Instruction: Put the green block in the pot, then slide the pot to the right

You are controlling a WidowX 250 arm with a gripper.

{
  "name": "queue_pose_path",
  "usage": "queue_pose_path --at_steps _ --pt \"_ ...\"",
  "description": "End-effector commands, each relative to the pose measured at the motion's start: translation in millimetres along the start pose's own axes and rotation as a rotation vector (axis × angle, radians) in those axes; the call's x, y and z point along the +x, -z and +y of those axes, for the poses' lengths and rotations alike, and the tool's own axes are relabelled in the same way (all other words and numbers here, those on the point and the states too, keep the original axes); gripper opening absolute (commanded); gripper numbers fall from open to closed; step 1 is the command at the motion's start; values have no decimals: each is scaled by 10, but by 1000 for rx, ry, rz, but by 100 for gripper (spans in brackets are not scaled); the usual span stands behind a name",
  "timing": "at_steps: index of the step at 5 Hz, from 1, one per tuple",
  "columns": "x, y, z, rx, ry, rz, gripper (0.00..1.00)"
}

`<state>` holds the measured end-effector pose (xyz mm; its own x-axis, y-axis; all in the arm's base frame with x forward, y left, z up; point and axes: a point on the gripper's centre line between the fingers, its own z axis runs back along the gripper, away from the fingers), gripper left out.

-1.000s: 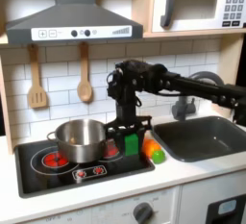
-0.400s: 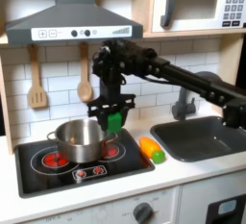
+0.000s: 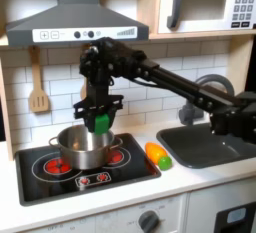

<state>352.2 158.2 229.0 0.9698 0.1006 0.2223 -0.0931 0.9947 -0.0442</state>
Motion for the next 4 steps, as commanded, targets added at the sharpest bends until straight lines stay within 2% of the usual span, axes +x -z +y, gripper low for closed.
queue_pose_path --at_steps 1,4 --pt "169 97 49 6 -12 -28 0" --pt "369 254 117 1 -35 -33 0"
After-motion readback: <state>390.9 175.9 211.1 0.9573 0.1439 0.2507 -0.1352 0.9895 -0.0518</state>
